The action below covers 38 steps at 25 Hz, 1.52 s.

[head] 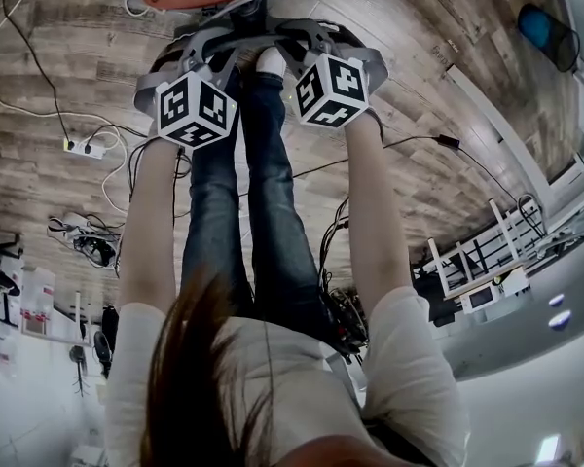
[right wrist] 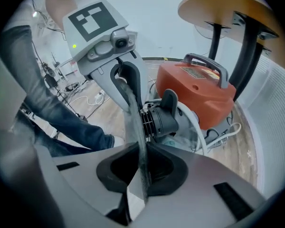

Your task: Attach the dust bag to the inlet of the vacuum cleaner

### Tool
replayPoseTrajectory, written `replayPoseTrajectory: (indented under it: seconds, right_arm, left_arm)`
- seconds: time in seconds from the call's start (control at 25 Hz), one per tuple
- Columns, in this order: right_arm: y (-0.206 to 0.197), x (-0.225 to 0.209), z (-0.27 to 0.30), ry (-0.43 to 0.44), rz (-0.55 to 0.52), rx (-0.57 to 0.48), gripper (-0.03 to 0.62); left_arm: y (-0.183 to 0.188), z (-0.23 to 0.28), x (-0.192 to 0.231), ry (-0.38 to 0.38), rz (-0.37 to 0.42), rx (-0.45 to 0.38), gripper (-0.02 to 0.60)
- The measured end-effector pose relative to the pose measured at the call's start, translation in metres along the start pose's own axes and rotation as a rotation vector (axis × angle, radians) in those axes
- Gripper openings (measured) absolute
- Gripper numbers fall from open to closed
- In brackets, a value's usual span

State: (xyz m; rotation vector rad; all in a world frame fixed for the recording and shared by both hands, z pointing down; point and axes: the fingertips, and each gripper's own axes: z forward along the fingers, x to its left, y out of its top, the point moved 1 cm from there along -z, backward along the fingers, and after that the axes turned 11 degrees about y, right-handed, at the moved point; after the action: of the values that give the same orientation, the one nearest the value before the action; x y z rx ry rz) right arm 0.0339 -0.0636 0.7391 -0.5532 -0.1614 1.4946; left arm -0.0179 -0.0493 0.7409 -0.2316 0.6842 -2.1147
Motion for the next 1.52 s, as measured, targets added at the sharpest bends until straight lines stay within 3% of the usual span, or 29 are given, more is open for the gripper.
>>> replayPoseTrajectory:
  seconds: [0.12, 0.24, 0.64, 1.0, 1.12, 1.28, 1.52]
  right_arm:
    - [0.004, -0.003, 0.002, 0.045, -0.096, 0.052, 0.037]
    - [0.006, -0.005, 0.001, 0.058, -0.117, 0.063, 0.038]
    - [0.000, -0.004, 0.001, -0.062, 0.119, -0.085, 0.048]
    - [0.007, -0.008, 0.000, 0.047, -0.080, 0.047, 0.046]
    - [0.006, -0.007, 0.000, 0.024, -0.013, 0.000, 0.046]
    - [0.003, -0.009, 0.001, -0.025, 0.101, -0.080, 0.052]
    - [0.004, -0.009, 0.002, -0.029, 0.089, -0.058, 0.058]
  left_arm:
    - [-0.005, 0.001, -0.003, 0.039, -0.084, -0.007, 0.063]
    - [-0.006, 0.001, -0.004, 0.053, -0.123, -0.001, 0.061]
    - [0.005, 0.002, 0.009, -0.045, -0.031, 0.046, 0.090]
    - [-0.004, 0.002, 0.002, 0.040, -0.152, -0.028, 0.066]
    - [-0.003, 0.002, 0.003, 0.014, -0.188, -0.001, 0.067]
    - [0.001, 0.003, 0.005, -0.011, -0.161, 0.023, 0.073]
    - [0.000, 0.003, 0.004, 0.000, -0.199, 0.020, 0.072]
